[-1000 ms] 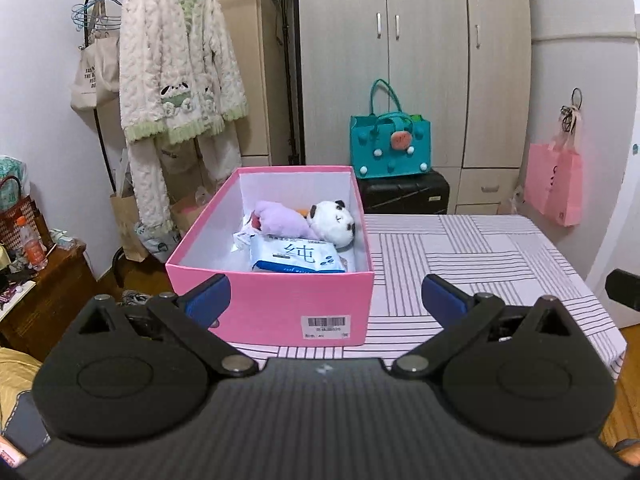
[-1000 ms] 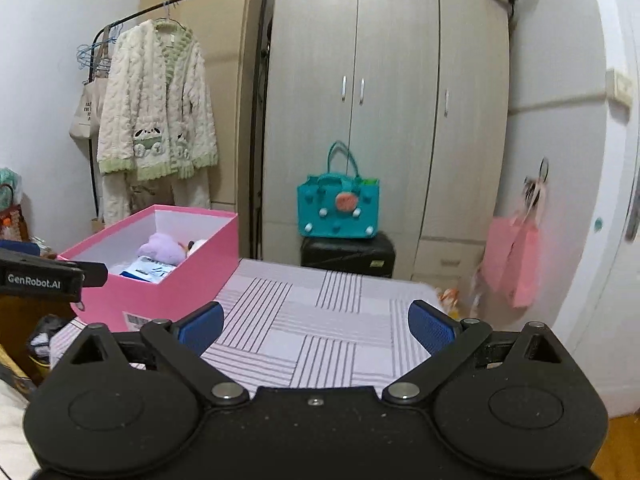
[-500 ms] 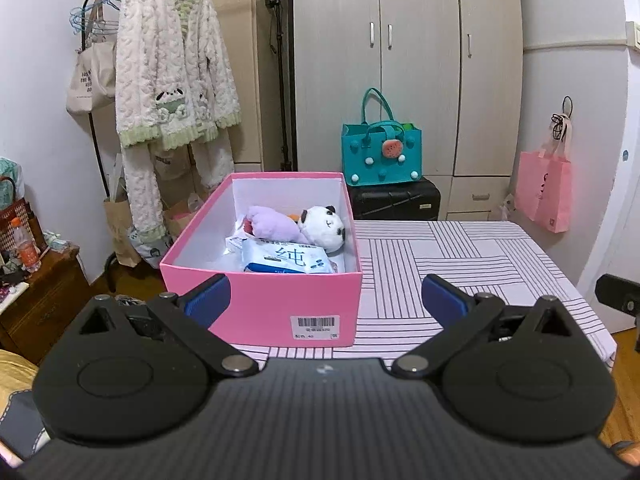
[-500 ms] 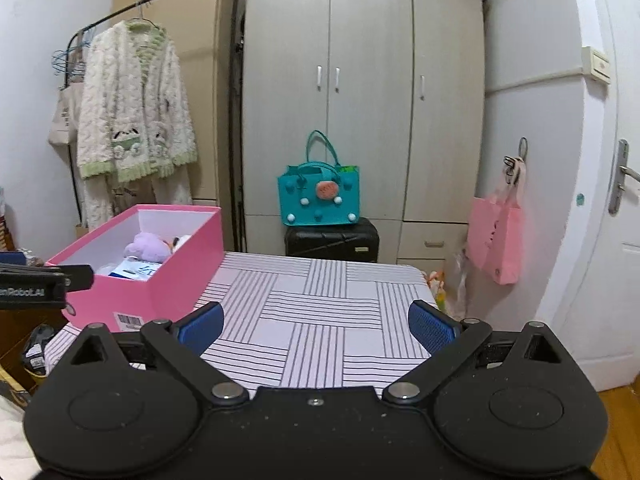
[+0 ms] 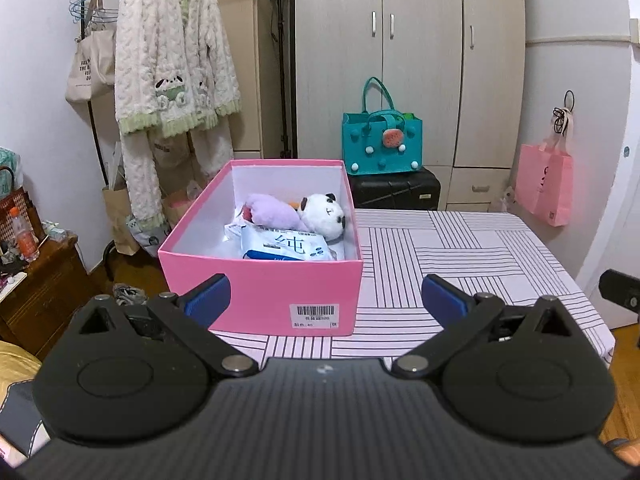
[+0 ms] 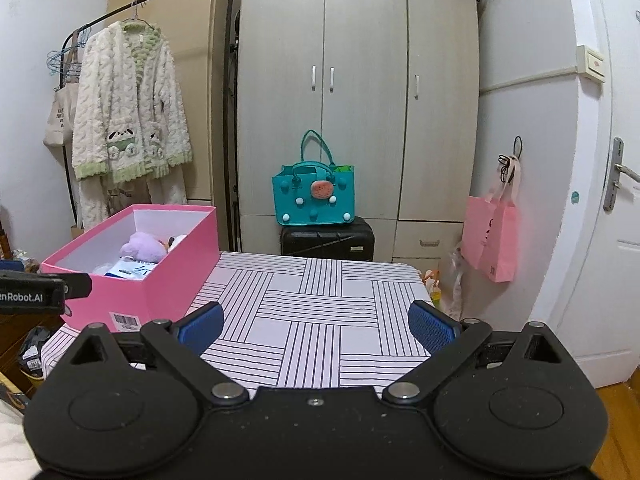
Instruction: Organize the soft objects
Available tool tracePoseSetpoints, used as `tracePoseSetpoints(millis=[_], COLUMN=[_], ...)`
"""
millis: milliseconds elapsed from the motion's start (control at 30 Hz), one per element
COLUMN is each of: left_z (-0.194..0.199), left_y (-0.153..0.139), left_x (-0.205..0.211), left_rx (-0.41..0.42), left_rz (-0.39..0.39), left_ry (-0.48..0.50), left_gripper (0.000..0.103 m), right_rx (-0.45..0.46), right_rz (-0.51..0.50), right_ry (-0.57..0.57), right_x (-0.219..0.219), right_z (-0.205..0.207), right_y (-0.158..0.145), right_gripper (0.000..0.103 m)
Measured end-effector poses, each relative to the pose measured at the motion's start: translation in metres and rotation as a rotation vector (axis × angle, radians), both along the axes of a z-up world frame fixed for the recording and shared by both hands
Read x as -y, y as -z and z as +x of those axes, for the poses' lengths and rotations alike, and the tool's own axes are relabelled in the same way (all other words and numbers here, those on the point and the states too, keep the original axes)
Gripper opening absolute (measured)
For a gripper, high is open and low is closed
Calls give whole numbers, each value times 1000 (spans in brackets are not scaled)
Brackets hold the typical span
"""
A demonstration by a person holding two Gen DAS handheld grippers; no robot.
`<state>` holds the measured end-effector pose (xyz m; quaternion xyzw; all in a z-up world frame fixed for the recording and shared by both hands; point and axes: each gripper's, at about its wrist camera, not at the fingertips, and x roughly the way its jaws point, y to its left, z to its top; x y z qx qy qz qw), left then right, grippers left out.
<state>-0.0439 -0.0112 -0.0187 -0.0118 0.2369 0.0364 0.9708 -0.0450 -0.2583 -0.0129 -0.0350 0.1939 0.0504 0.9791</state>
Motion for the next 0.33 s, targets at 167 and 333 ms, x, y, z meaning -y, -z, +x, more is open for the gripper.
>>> tracePoseSetpoints(millis=[167,333], left_z=[3,2], left_y=[3,4], left_x=[-1,-2], left_rx=[-6,0], left_rz=[-4,1], left_ry=[-1,-8], left_gripper=[103,103], right_rx=[-5,-6], right_rz=[7,5], right_ry=[13,12], right_x=[1,1], right_z=[3,4], right_y=[1,1], right_gripper=[100,100])
